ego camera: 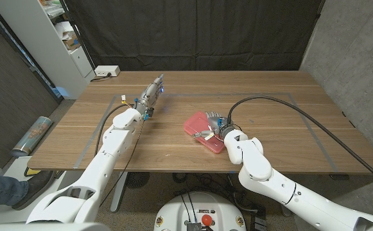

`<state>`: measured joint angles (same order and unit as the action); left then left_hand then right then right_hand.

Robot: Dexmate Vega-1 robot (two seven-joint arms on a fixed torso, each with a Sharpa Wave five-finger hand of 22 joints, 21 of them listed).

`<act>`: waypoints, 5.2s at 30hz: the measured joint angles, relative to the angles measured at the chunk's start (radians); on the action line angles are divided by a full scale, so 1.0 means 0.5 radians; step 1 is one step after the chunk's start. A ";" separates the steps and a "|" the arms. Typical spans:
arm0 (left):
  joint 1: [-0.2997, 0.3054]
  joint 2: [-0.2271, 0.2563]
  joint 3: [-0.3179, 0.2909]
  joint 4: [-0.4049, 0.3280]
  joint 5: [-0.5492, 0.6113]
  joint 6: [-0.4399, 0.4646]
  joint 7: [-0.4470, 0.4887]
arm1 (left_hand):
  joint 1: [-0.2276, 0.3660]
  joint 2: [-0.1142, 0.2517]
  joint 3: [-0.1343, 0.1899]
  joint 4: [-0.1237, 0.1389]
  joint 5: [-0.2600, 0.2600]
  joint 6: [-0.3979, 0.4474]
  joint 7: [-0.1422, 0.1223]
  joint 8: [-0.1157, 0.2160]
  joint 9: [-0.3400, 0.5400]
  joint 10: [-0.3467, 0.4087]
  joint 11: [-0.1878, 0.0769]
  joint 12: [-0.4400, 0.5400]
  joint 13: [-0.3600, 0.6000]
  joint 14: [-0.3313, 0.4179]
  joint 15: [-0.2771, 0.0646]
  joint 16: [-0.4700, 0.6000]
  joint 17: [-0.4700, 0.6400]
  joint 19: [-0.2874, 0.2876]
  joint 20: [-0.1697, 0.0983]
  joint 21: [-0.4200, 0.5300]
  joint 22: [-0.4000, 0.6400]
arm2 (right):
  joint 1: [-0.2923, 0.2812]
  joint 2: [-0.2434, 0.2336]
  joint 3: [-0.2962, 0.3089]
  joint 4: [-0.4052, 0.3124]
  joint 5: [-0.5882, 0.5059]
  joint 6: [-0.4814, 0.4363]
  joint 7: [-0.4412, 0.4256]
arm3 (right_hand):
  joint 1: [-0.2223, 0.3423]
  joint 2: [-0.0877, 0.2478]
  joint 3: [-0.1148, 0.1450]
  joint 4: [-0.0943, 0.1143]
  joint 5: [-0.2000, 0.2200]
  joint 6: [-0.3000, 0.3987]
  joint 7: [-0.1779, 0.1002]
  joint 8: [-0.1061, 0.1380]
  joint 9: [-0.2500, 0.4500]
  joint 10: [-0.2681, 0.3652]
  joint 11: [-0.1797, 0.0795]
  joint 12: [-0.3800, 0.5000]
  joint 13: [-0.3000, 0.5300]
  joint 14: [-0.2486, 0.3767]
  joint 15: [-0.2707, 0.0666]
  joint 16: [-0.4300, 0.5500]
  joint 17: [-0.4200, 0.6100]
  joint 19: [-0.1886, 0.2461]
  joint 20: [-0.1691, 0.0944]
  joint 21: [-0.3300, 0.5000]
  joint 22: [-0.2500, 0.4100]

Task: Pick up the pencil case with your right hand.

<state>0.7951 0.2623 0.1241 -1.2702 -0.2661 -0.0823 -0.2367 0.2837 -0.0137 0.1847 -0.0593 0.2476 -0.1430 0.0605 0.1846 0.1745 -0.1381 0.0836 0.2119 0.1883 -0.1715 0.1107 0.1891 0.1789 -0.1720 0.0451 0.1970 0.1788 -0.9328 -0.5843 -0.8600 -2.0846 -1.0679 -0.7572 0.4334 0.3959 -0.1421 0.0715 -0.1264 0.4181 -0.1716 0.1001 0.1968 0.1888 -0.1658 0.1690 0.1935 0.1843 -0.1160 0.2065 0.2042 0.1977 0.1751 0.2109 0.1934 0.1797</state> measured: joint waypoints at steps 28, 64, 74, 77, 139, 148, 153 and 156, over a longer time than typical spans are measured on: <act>0.022 0.013 0.000 -0.056 0.006 0.037 0.028 | 0.002 0.002 -0.006 -0.006 -0.008 0.000 0.000 0.000 0.000 0.000 0.000 0.000 0.000 0.000 0.000 0.000 0.000 -0.004 0.025 0.000 0.000 | 0.070 -0.037 -0.101 0.054 0.039 -0.039 -0.155 | 0.398 0.093 0.008 -0.039 0.128 0.243 -0.116 0.113 0.031 0.306 -0.111 0.139 0.123 0.462 -0.164 0.202 0.085 0.808 0.021 0.220 0.009; 0.033 0.020 0.000 -0.090 -0.002 0.049 0.053 | 0.002 0.002 -0.011 -0.011 -0.007 -0.011 -0.011 0.000 0.000 0.000 0.000 0.000 0.000 0.000 -0.001 0.000 0.000 -0.004 0.046 0.000 0.000 | 0.015 -0.010 -0.090 0.077 -0.023 -0.042 -0.353 | 0.511 -0.021 0.063 -0.040 0.136 0.537 -0.257 0.203 0.094 0.825 -0.195 0.380 0.275 0.838 -0.267 0.387 0.214 1.128 0.006 0.251 0.008; 0.021 0.016 0.000 -0.078 -0.003 0.044 0.052 | 0.010 0.010 -0.011 -0.011 -0.015 -0.010 -0.011 0.000 0.000 0.000 0.000 0.000 0.000 0.000 -0.001 0.000 0.000 -0.004 0.046 0.000 0.000 | 0.000 -0.013 -0.073 0.047 -0.036 -0.042 -0.361 | 0.511 -0.021 0.063 -0.040 0.136 0.567 -0.271 0.207 0.106 0.843 -0.191 0.388 0.279 0.870 -0.269 0.390 0.213 1.135 -0.001 0.240 0.008; 0.020 0.015 0.000 -0.074 -0.003 0.044 0.051 | 0.010 0.010 -0.011 -0.011 -0.015 -0.007 -0.015 0.000 0.000 0.000 0.000 0.000 0.000 0.000 -0.001 0.000 0.000 -0.004 0.046 0.000 0.000 | -0.002 -0.014 -0.070 0.040 -0.039 -0.042 -0.362 | 0.511 -0.020 0.068 -0.035 0.126 0.581 -0.280 0.216 0.110 0.851 -0.199 0.395 0.285 0.880 -0.268 0.398 0.213 1.135 -0.001 0.240 0.008; 0.015 0.023 0.001 -0.097 -0.004 0.042 0.044 | 0.002 0.018 -0.020 -0.020 -0.022 0.000 -0.022 0.000 0.000 0.000 0.000 0.000 0.000 0.000 -0.001 0.000 0.000 -0.004 0.046 0.000 0.000 | -0.076 -0.110 0.168 -0.266 0.028 0.220 -0.322 | 0.520 0.001 0.083 -0.011 0.051 0.633 -0.261 0.216 0.095 0.890 -0.189 0.391 0.316 0.986 -0.295 0.427 0.222 1.145 0.011 0.211 0.008; 0.027 0.024 0.001 -0.114 -0.004 0.045 0.053 | 0.002 0.018 -0.019 -0.019 -0.022 0.000 -0.022 0.000 0.000 0.000 0.000 0.000 0.000 0.000 -0.001 0.000 0.000 -0.004 0.046 0.000 0.000 | -0.060 -0.147 0.210 -0.311 0.074 0.301 -0.339 | 0.516 0.005 0.083 -0.011 0.043 0.633 -0.261 0.212 0.095 0.892 -0.191 0.387 0.316 0.986 -0.295 0.427 0.222 1.145 0.011 0.197 0.008; 0.031 0.025 0.001 -0.123 -0.005 0.049 0.057 | 0.006 0.021 -0.019 -0.019 -0.021 0.000 -0.022 0.000 0.000 0.000 0.000 0.000 0.000 0.000 -0.001 0.000 0.000 -0.004 0.045 0.000 0.000 | -0.053 -0.161 0.226 -0.331 0.081 0.325 -0.339 | 0.515 0.007 0.083 -0.011 0.043 0.633 -0.261 0.212 0.095 0.892 -0.191 0.387 0.316 0.986 -0.295 0.427 0.221 1.145 0.011 0.197 0.008; 0.037 0.026 0.001 -0.131 -0.006 0.051 0.060 | 0.010 0.026 -0.019 -0.019 -0.021 0.000 -0.022 0.000 0.000 0.000 0.000 0.000 0.000 0.000 -0.001 0.000 0.000 -0.004 0.046 0.000 0.000 | -0.051 -0.168 0.238 -0.346 0.082 0.347 -0.339 | 0.515 0.007 0.083 -0.011 0.043 0.633 -0.261 0.212 0.095 0.892 -0.191 0.386 0.315 0.986 -0.295 0.427 0.221 1.145 0.011 0.197 0.008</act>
<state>0.8136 0.2754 0.1245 -1.3357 -0.2692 -0.0567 -0.2065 0.2889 -0.0009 0.1750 -0.0690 0.2369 -0.1430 0.0498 0.1847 0.1744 -0.1382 0.0835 0.2118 0.1883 -0.1714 0.1104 0.1891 0.1789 -0.1739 0.0679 0.1970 0.1788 -0.9581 -0.6684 -0.7412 -2.2575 -1.0271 -0.5838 0.2637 0.6533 -0.1389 0.1130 -0.1320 0.4394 0.1448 -0.0304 0.3029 0.2364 0.2805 0.0734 0.3867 0.3416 0.3772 0.0590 0.4179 0.3084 0.7475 0.2162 0.2919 0.1837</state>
